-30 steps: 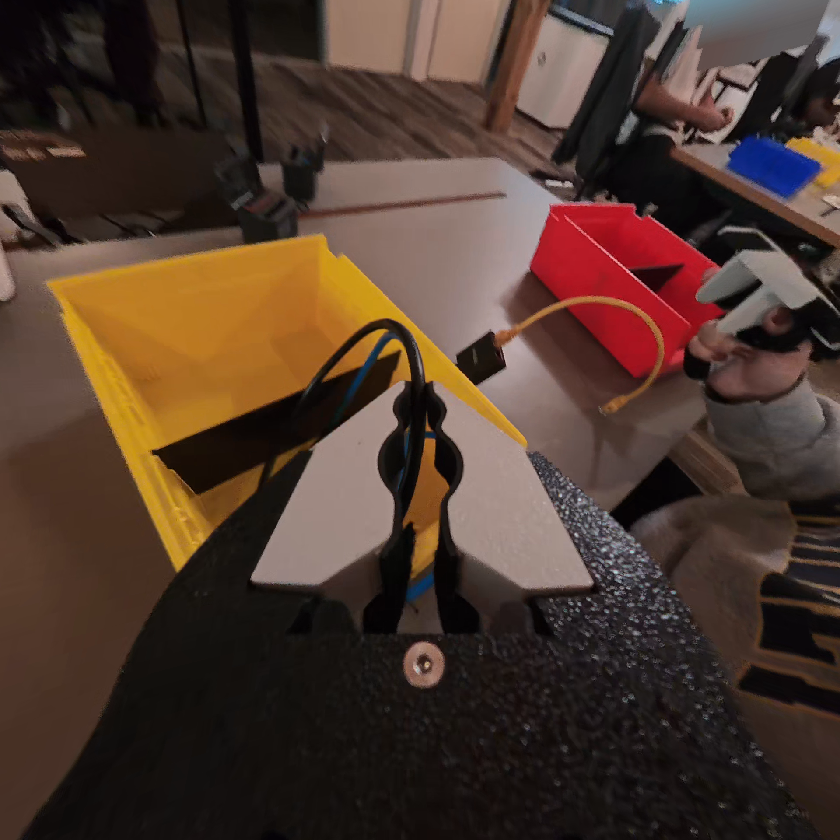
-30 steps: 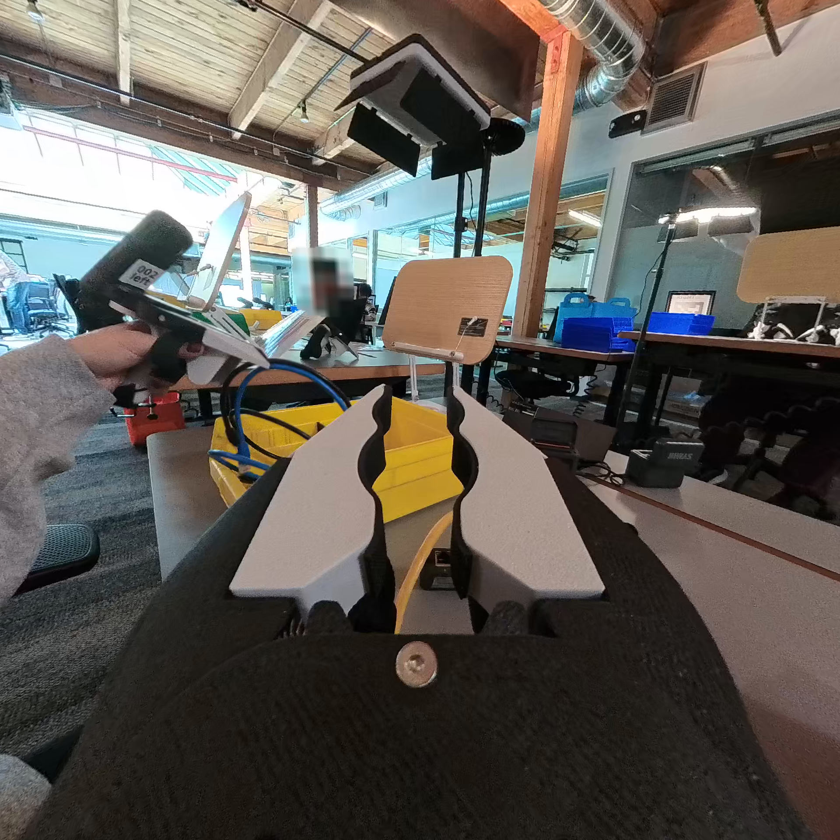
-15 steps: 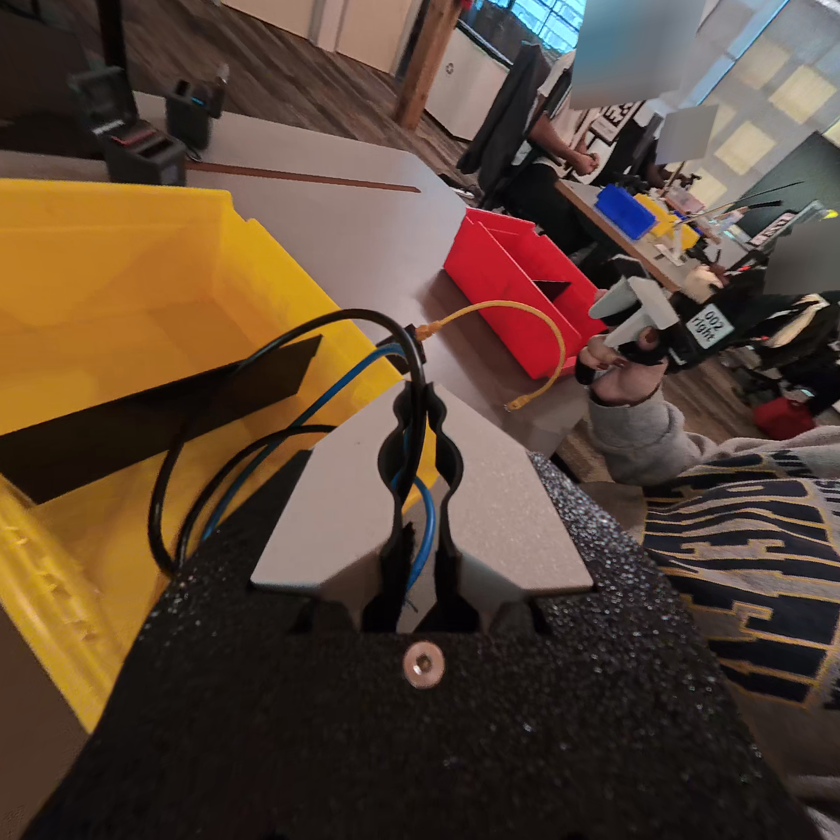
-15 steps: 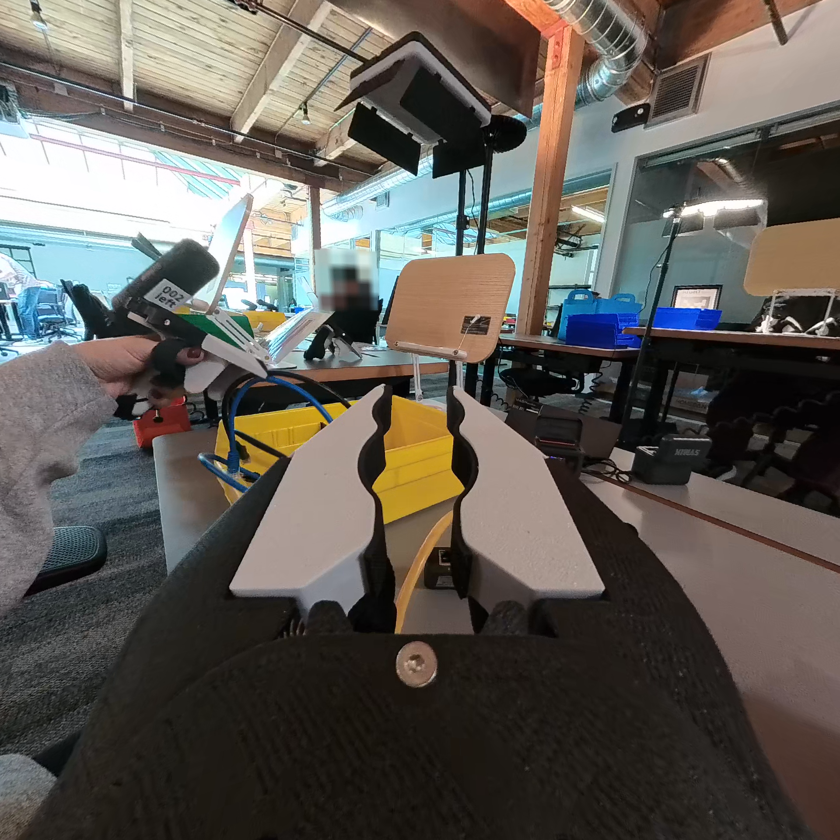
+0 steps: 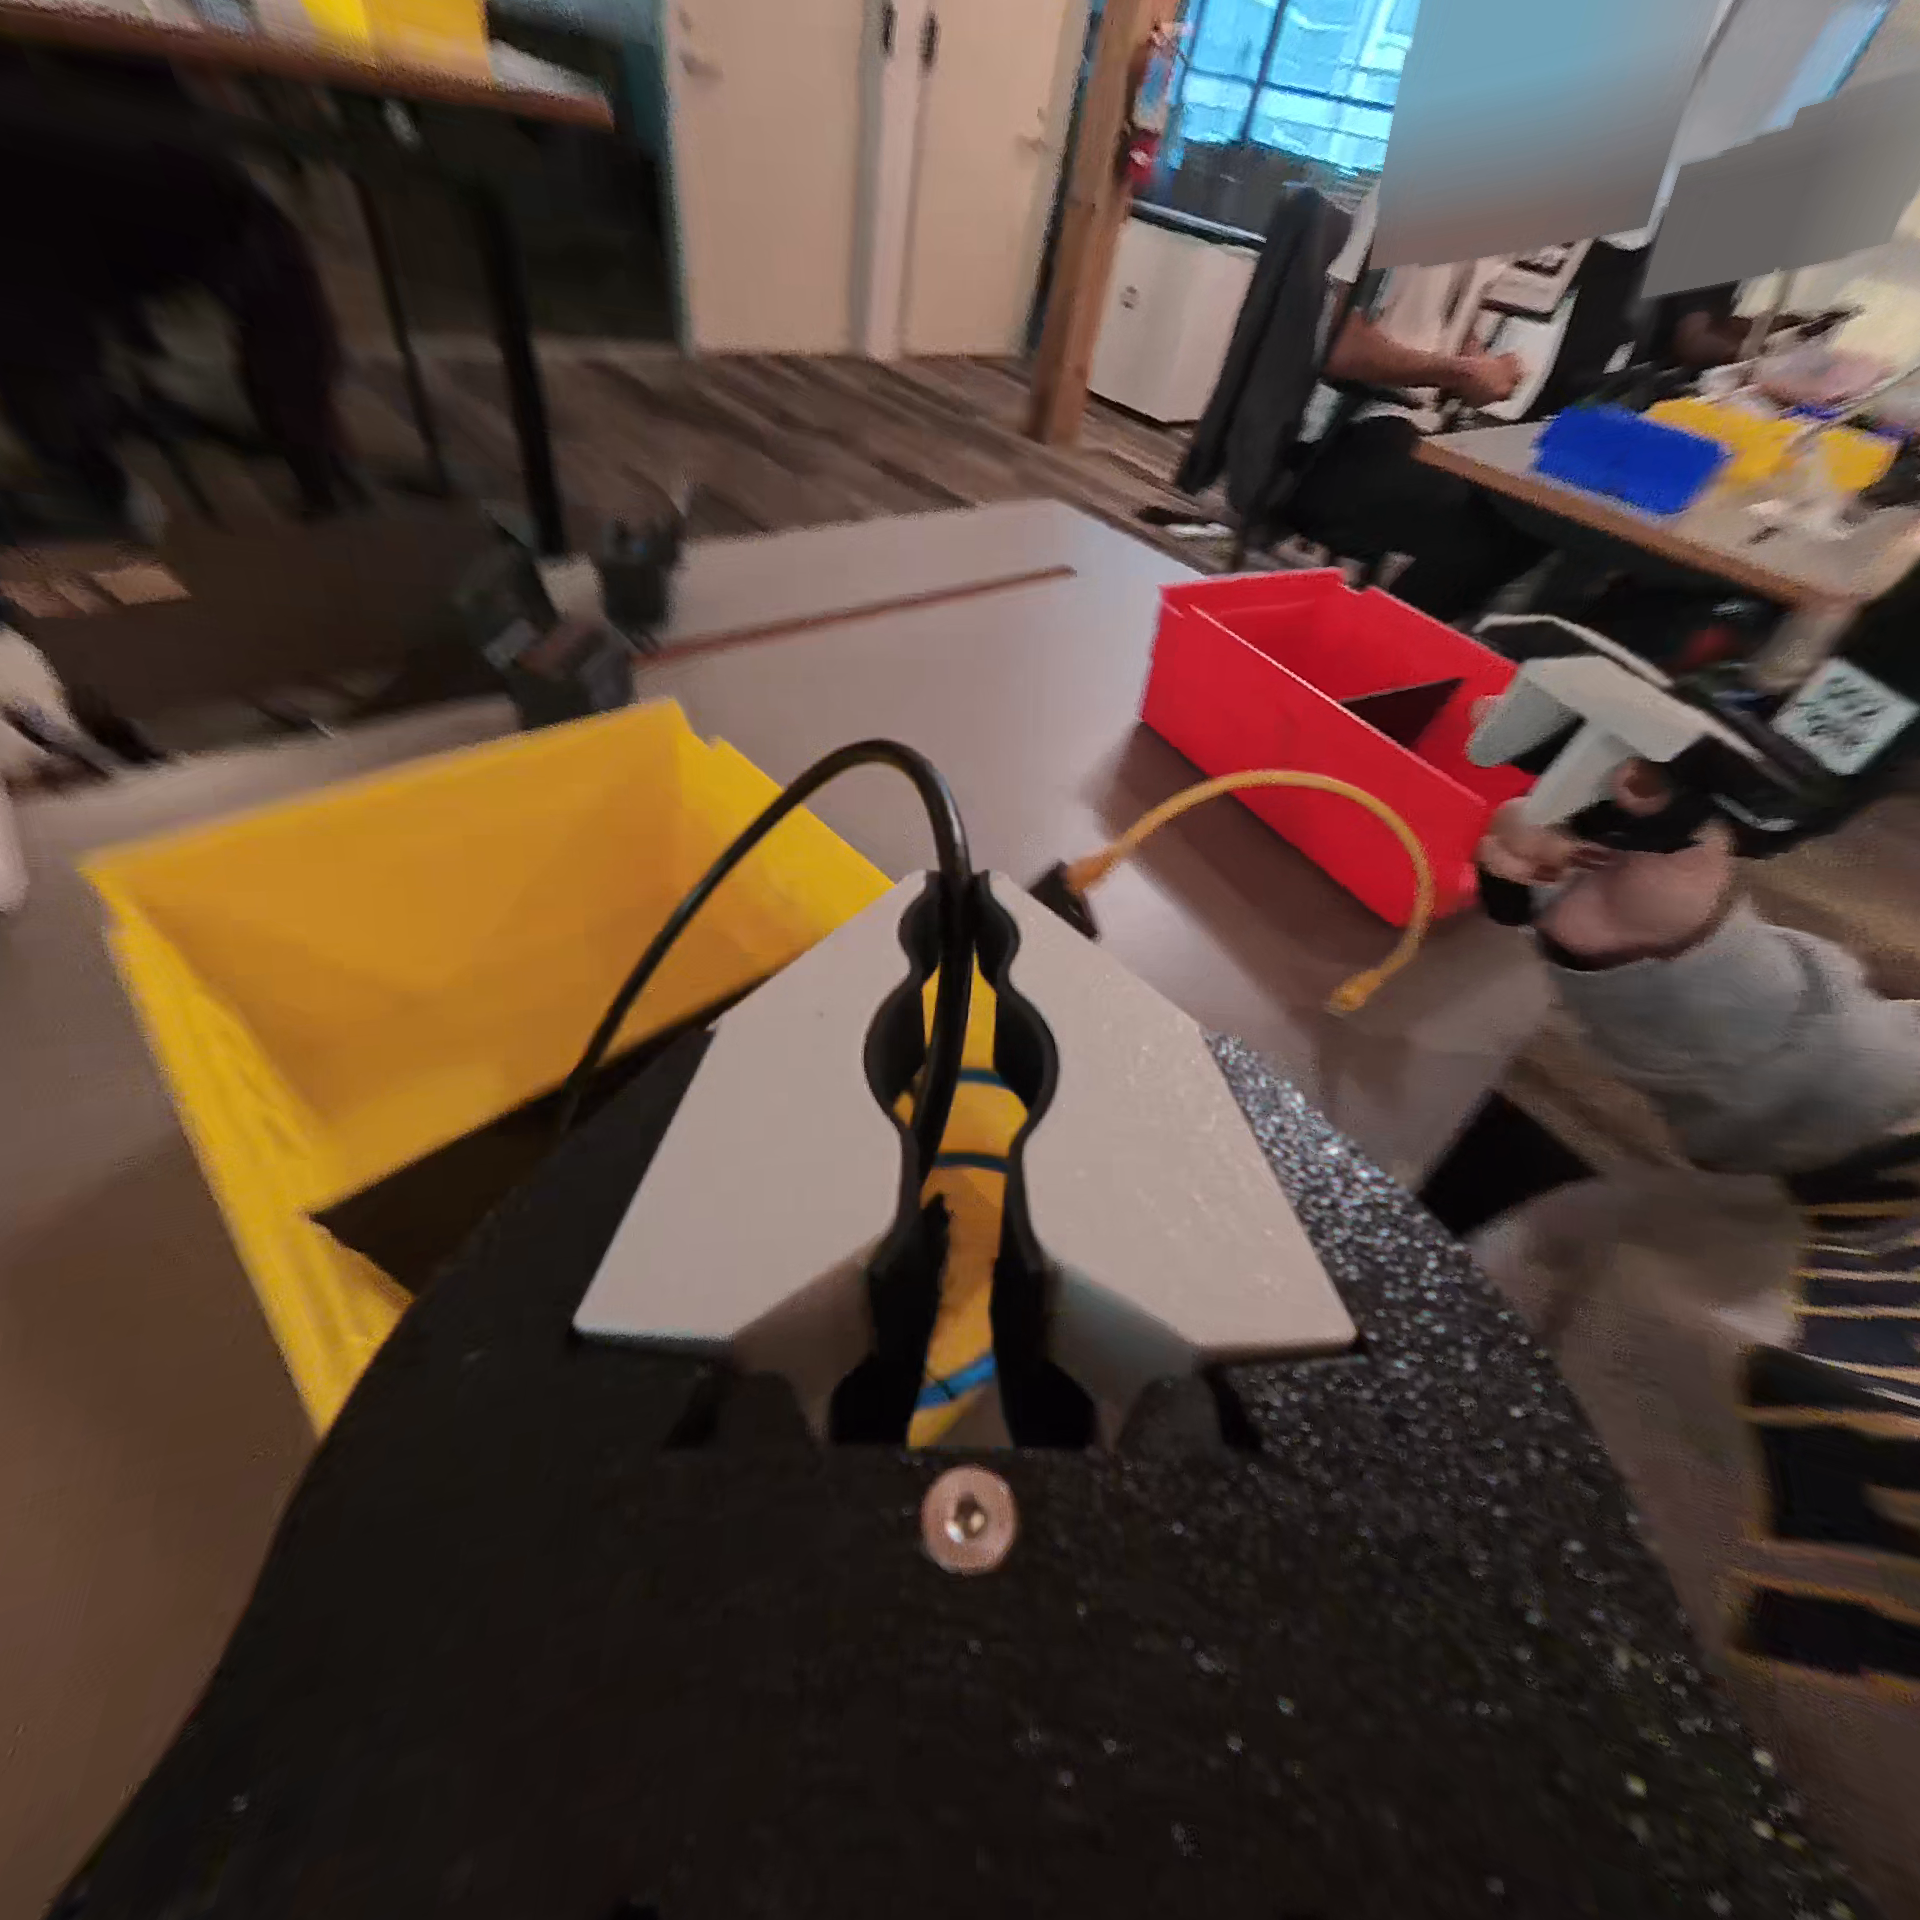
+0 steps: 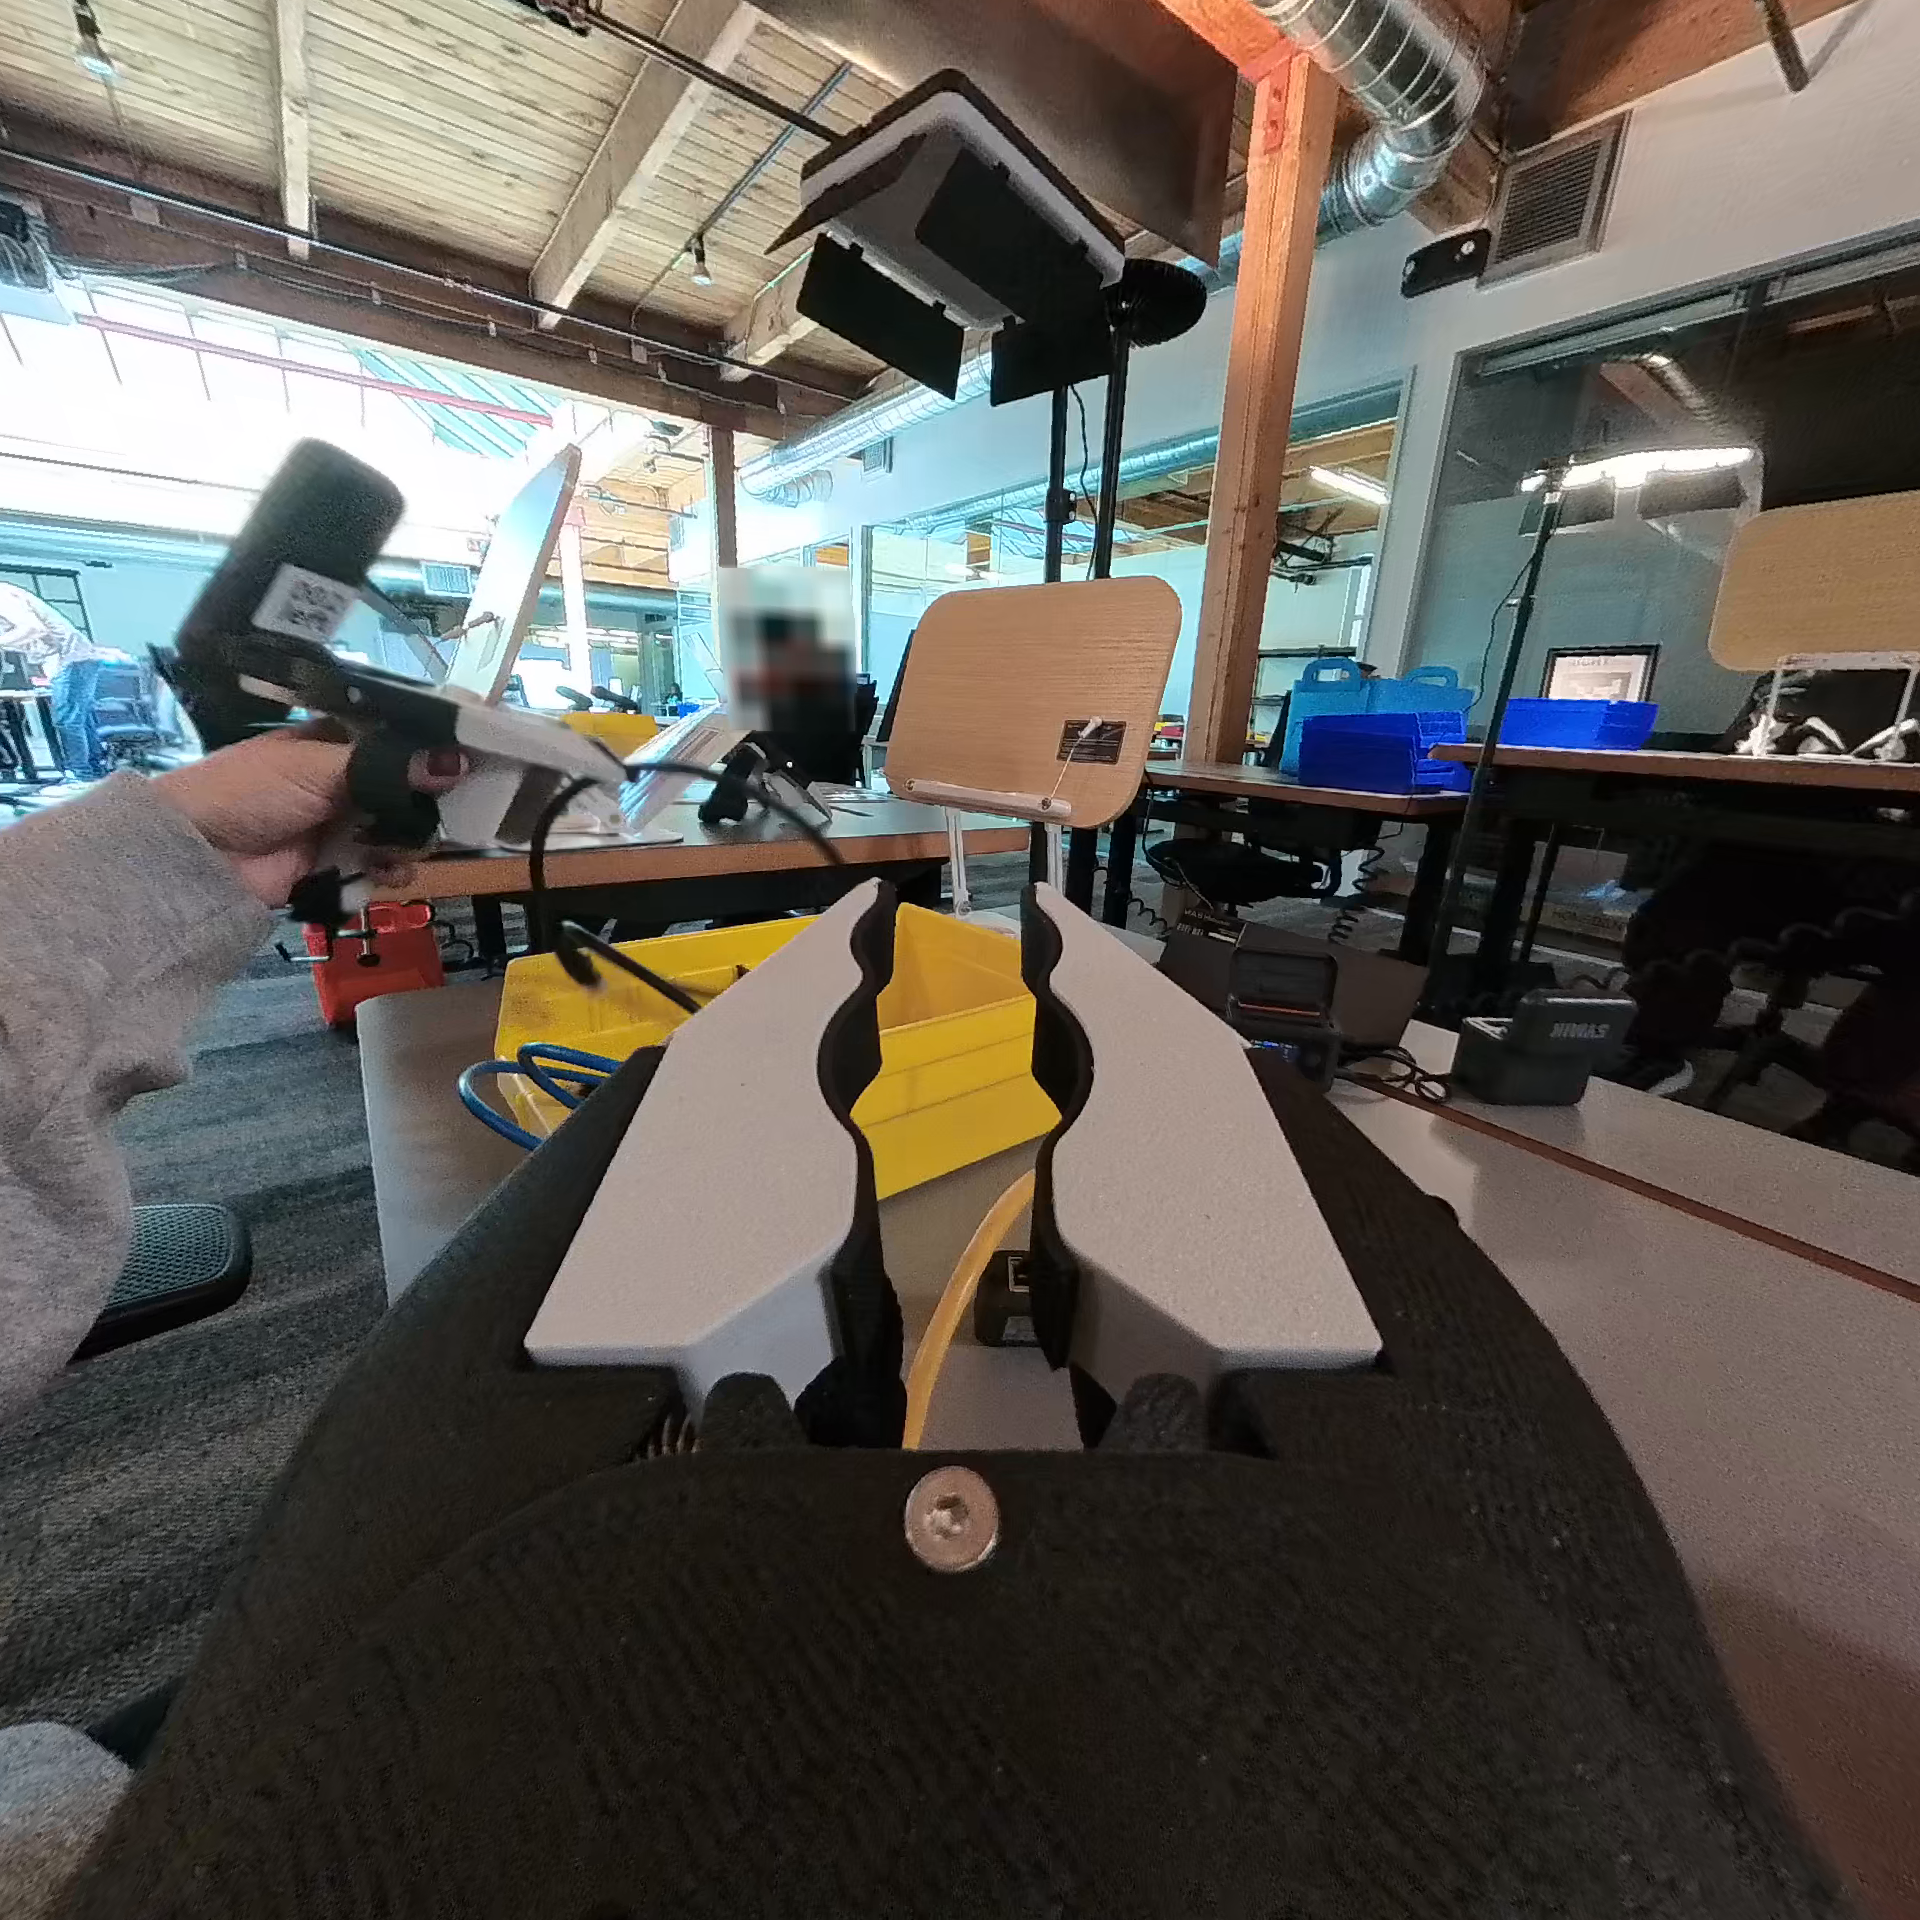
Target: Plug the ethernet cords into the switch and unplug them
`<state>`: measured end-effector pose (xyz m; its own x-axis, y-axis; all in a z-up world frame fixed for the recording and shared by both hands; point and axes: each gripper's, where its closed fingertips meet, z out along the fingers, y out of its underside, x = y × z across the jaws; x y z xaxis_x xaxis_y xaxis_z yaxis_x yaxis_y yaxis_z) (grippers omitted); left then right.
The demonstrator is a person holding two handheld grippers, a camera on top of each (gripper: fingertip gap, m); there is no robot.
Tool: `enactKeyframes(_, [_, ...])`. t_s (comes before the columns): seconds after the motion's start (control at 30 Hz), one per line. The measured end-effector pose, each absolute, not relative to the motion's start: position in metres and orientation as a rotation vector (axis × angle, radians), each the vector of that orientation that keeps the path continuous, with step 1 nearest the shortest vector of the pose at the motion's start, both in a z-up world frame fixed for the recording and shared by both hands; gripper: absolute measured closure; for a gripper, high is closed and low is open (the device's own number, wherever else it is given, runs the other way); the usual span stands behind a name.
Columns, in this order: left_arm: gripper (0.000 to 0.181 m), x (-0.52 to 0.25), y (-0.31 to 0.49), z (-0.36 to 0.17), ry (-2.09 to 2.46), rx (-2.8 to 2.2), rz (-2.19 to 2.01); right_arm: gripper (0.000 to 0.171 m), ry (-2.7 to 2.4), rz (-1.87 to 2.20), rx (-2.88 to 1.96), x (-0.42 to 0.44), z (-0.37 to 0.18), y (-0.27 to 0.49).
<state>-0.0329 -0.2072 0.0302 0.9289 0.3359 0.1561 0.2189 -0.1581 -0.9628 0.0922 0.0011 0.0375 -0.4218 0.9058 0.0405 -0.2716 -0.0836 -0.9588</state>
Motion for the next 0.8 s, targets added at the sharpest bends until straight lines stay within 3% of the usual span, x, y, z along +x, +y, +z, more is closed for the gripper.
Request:
enactKeyframes(0.03, [0.178, -0.033, -0.207, 0.042, -0.379, -1.72, 0.208, 0.149, -1.276, 1.661, -0.766, 0.092, 0.038, 0.001])
enactKeyframes(0.2, [0.178, -0.013, -0.203, 0.101, -0.22, -1.535, 0.487, 0.149, -1.277, 1.658, -0.765, 0.092, 0.038, 0.001])
enactKeyframes(0.4, [0.178, 0.041, -0.181, 0.148, -0.033, -1.366, 0.461, 0.149, -1.261, 1.661, -0.753, 0.094, 0.044, 0.003])
enactKeyframes(0.8, [0.178, 0.107, -0.093, 0.132, 0.147, -1.4, 0.096, 0.145, -1.445, 1.856, -0.645, 0.12, 0.062, -0.04])
